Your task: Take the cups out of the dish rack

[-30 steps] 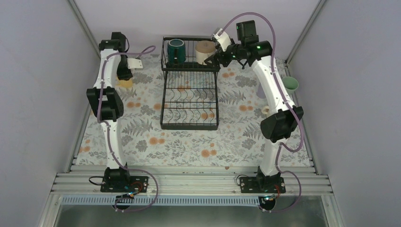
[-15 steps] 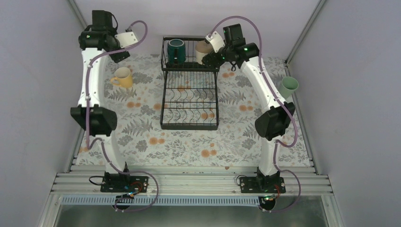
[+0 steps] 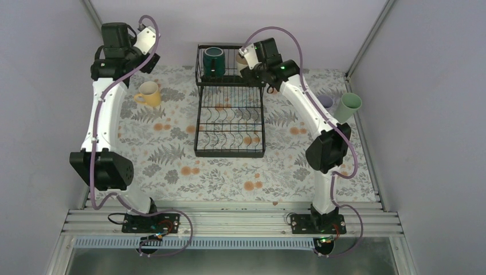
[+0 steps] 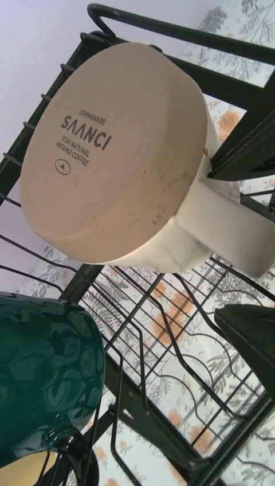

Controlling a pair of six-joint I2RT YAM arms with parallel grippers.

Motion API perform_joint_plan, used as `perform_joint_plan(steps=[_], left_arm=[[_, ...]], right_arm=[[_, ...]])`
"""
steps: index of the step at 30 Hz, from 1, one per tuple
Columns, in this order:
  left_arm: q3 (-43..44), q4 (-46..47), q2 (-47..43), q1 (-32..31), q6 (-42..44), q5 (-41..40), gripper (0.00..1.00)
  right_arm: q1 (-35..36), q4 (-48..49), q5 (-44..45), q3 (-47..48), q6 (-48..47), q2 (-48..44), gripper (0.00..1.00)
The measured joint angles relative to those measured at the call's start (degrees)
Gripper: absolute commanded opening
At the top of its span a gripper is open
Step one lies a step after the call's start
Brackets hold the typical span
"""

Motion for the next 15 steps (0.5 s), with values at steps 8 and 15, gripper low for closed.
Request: perform_joint_plan(steps=[8,15], left_arm=[[-0.59,0.31,1.79,0.0,-2.67,2.03,0.77],[-0.59,0.55,1.79,0.0,-2.91,4.22,0.75]], right_arm=[[0.5,0.42,0.79,1.01,1.36,0.85,0.33],[0.61,0.09,0.48,2.6,1.46,1.62,0.08]])
